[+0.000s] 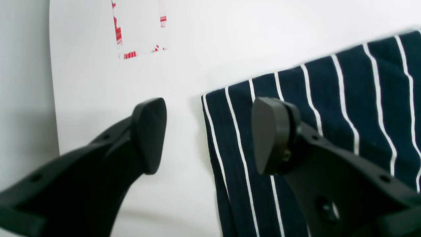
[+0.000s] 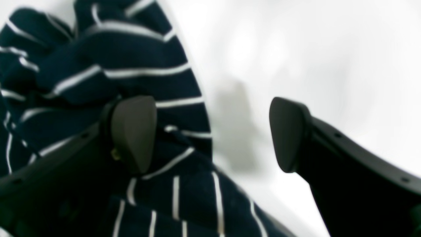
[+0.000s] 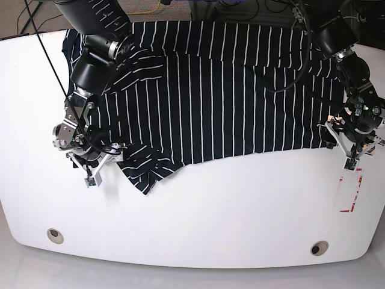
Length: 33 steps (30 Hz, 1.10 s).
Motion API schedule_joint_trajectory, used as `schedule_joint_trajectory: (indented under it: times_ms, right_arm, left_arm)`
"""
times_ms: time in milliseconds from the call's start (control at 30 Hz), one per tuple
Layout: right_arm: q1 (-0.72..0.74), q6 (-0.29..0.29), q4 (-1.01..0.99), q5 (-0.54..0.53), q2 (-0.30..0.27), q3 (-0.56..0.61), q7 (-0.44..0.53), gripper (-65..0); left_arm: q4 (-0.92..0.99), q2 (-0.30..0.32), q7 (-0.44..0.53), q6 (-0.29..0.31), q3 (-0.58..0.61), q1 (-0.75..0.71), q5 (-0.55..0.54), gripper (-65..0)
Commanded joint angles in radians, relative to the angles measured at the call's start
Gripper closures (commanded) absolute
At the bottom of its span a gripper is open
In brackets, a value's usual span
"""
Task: Layout the t-shirt on the table in an organized manner, then fold the t-shirt properly
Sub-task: 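Lower both grippers onto the shirt's side edges and pinch the fabric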
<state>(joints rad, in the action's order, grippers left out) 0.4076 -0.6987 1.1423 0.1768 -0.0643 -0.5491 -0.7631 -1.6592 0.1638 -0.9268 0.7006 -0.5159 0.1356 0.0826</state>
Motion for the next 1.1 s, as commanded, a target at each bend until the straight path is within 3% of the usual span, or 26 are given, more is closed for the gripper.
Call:
schedule_joint_trajectory:
  times_ms: [0, 267, 800, 933, 1067]
  right_arm:
    - [0.011, 0.001, 0.015, -0.02, -0.009, 0.001, 0.021, -51.0]
    - [-0.031, 0.001, 0.015, -0.02, -0.004, 0.001, 0.04, -51.0]
    - [-0.059, 0.001, 0.018, -0.02, 0.065, 0.002, 0.06, -50.6]
    - [-0.059, 0.001, 0.017, -0.02, 0.07, 0.002, 0.087, -42.6]
    - [-0.059, 0.001, 0.017, -0.02, 0.07, 0.002, 0.096, -25.4]
  left_arm:
    - [-0.017, 0.01, 0.021, -0.002, 0.001, 0.019, -0.007, -38.6]
    - [-0.017, 0.009, 0.021, -0.002, 0.001, 0.022, -0.007, -38.6]
    - [0.05, 0.012, 0.021, -0.002, -0.002, 0.028, -0.008, -38.6]
    - [0.05, 0.012, 0.021, -0.002, -0.002, 0.026, -0.008, -38.6]
    - [0.05, 0.012, 0.021, -0.002, -0.003, 0.026, -0.008, -38.6]
